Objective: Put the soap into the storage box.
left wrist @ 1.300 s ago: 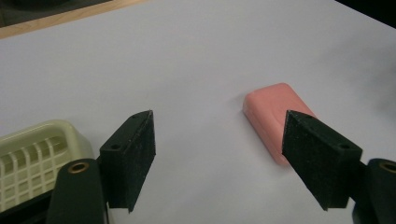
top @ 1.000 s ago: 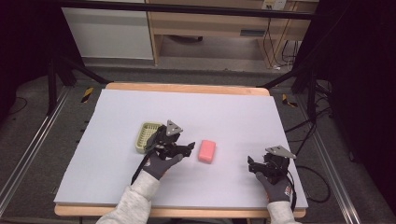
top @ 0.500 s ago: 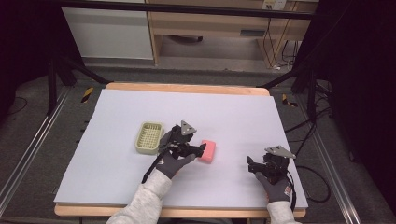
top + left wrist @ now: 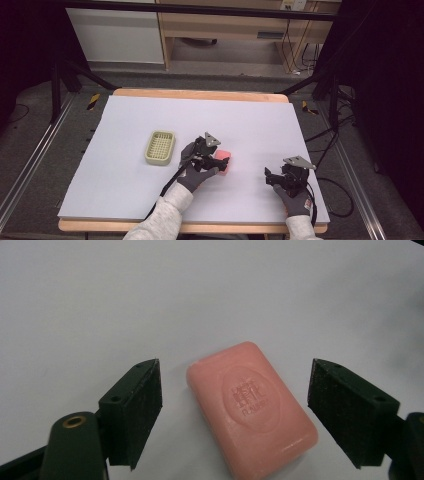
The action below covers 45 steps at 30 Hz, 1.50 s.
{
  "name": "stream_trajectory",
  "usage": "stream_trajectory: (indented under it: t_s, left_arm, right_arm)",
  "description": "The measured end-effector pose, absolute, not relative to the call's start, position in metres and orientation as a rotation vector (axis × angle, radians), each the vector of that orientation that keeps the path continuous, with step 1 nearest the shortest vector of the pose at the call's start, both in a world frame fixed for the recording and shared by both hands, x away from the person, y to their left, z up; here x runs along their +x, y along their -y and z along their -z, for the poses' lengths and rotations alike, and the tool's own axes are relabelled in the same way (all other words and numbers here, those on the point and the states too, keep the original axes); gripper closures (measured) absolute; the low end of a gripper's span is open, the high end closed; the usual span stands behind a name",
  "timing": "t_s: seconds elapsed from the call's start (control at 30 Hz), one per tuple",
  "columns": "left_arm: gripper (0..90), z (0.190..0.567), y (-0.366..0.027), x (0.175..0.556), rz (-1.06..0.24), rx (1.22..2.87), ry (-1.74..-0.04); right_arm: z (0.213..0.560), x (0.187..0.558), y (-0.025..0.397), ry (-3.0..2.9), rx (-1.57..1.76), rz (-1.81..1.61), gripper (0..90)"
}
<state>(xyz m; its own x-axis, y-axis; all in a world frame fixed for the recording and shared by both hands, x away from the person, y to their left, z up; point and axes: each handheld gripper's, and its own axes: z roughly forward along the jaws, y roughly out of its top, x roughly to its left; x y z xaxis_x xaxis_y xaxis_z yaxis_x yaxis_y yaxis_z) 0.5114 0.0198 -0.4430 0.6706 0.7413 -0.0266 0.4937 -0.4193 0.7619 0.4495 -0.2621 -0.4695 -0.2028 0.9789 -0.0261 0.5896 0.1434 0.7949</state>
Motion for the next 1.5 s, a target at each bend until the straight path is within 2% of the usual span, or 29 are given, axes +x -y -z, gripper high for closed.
stream_trajectory:
  t_s: [0.5,0.8,1.13,1.4,1.5]
  left_arm:
    - [20.1,0.46,0.003,0.518,-0.399,2.158,-0.966]
    - [23.8,0.466,0.005,0.52,-0.424,2.167,-1.0]
    - [24.1,0.471,0.002,0.523,-0.38,2.164,-1.02]
    - [30.5,0.474,-0.003,0.521,-0.338,2.164,-1.025]
    - [35.5,0.475,-0.005,0.522,-0.323,2.173,-1.03]
  right_arm:
    - [0.469,0.449,0.262,-1.867,1.501,-0.899,7.4]
    - [0.47,0.45,0.262,-1.872,1.503,-0.902,7.4]
    - [0.47,0.45,0.262,-1.874,1.507,-0.896,7.4]
    - [0.471,0.45,0.262,-1.876,1.508,-0.891,7.3]
    - [0.471,0.45,0.261,-1.877,1.511,-0.889,7.3]
